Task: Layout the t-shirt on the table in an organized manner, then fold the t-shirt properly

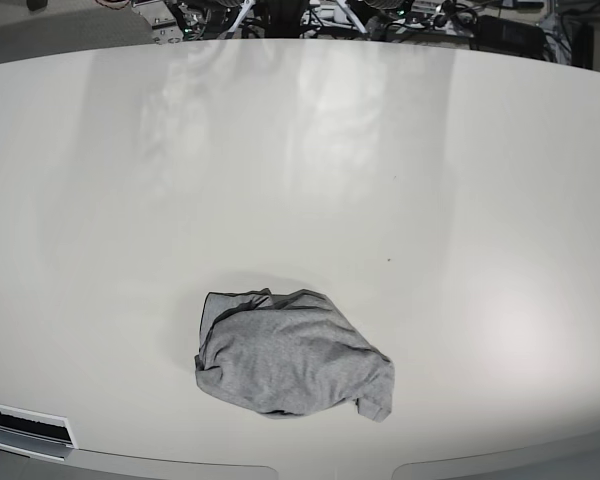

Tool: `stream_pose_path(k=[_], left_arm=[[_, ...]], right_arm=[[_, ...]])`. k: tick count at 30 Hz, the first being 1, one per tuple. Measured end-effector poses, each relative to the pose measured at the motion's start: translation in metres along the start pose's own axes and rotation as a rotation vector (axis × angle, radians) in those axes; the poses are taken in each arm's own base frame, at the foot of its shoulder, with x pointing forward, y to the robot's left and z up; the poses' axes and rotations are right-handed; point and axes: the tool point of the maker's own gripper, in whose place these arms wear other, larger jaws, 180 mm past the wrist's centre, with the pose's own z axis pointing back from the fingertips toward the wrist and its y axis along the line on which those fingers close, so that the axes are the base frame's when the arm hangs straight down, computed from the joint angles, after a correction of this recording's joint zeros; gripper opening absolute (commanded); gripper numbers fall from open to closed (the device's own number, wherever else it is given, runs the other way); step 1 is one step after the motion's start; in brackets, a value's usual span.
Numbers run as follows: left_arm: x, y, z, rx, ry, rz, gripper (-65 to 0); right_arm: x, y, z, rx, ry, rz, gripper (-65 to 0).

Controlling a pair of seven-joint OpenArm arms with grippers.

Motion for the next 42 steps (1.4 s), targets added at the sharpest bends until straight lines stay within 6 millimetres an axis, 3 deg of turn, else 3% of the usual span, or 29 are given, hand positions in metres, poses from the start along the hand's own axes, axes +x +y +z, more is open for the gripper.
stream_pose_path(k=[29, 32, 38, 42], left_arm=[[0.001, -0.003, 0.000, -0.009, 0.000, -0.001, -65.0], [0.006, -0.004, 0.000, -0.008, 0.004, -0.069, -65.0], [-0.015, -0.006, 0.005, 0.000, 0.161, -0.152, -65.0], [-0.050, -0.018, 0.009, -0.023, 0.191, -0.144, -65.0]], right_arm=[[0.000, 0.001, 0.000, 0.006, 0.000, 0.002, -65.0], [-0.002, 0.003, 0.000, 0.018, 0.010, 0.045, -65.0], [-0.026, 0.018, 0.003, 0.119, 0.122, 0.158, -65.0], [-0.051, 0.017, 0.006, 0.129, 0.162, 0.165, -65.0]])
